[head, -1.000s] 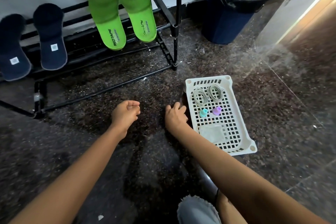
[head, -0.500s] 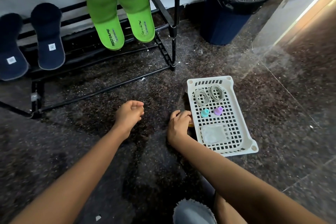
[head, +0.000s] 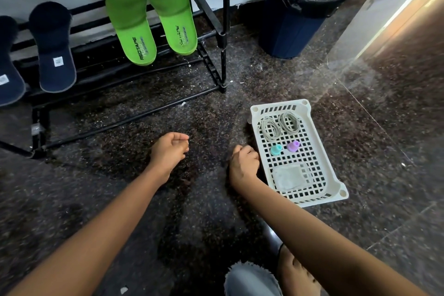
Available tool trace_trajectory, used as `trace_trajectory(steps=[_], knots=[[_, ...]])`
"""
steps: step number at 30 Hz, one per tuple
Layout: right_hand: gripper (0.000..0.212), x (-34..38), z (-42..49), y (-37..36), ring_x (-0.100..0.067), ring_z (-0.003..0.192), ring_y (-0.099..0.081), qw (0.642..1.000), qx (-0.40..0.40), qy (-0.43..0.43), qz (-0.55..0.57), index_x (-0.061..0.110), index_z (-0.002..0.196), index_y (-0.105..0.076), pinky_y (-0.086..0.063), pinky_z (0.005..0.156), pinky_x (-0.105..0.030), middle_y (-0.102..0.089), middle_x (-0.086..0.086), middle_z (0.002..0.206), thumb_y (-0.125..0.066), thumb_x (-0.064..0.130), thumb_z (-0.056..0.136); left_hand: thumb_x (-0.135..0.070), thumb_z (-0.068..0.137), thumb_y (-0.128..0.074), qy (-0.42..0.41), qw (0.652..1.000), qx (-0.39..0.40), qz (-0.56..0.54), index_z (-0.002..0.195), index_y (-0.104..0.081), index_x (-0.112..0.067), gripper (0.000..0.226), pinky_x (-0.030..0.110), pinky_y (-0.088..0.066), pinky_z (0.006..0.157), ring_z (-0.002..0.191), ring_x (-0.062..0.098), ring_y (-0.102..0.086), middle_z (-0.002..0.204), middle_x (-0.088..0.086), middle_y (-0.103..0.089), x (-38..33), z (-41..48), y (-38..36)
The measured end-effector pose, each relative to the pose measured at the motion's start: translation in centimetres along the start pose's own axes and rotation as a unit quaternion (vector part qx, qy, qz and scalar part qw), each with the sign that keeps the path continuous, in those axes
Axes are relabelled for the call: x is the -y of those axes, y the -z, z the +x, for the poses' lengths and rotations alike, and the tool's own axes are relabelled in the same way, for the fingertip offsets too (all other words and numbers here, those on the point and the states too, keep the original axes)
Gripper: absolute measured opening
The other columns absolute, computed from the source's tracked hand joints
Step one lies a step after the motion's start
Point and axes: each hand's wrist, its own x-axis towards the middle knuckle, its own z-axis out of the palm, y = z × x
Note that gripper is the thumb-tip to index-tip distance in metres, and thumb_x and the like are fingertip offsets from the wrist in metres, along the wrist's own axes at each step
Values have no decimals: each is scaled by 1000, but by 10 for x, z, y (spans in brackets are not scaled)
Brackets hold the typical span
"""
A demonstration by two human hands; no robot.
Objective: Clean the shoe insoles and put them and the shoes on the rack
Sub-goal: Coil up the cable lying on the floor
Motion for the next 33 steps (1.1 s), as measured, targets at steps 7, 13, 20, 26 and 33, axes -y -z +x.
trace_trajectory(steps=[7, 13, 20, 26, 33], knots=[[18, -33, -8, 32, -31, 86, -53, 954, -90, 132, 252, 3, 97, -55, -46, 76, -38, -49, -15, 99, -39, 0, 90, -9, 96, -55, -1, 1000, 16, 0, 104, -65, -12, 13, 23, -50, 71, 86, 12, -63, 98, 3, -67, -7, 0, -17], [21, -87, -10, 79, -17, 82, -64, 869, -220, 95, 434, 6, 96, -72, -44, 79, -17, -70, -7, 91, -62, -5, 81, -9, 95, -56, -21, 999, 42, 3, 104, -65, -11, 13, 21, -50, 69, 84, 12, -63, 95, 4, -66, -19, -3, -40], [13, -176, 25, 69, -22, 72, -60, 903, -194, -7, 383, 5, 94, -65, -43, 63, -28, -66, -9, 80, -58, 3, 83, -11, 95, -57, -22, 997, 72, 4, 100, -65, -15, 10, 23, -50, 70, 86, 13, -64, 96, 4, -66, -23, -8, -57], [15, -193, 47, 49, -35, 77, -63, 953, -140, -14, 269, 3, 88, -67, -52, 66, -38, -68, -18, 83, -55, 4, 80, -11, 96, -56, -19, 997, 78, 18, 100, -65, -15, 11, 21, -50, 68, 86, 12, -64, 99, 5, -67, -26, -8, -68], [20, -199, 51, 40, -33, 89, -57, 962, -134, 1, 239, 3, 99, -66, -47, 67, -35, -65, -18, 94, -52, 3, 85, -11, 96, -55, -20, 996, 86, 31, 95, -64, -19, 12, 22, -49, 69, 89, 13, -65, 101, 4, -68, -29, -9, -76]])
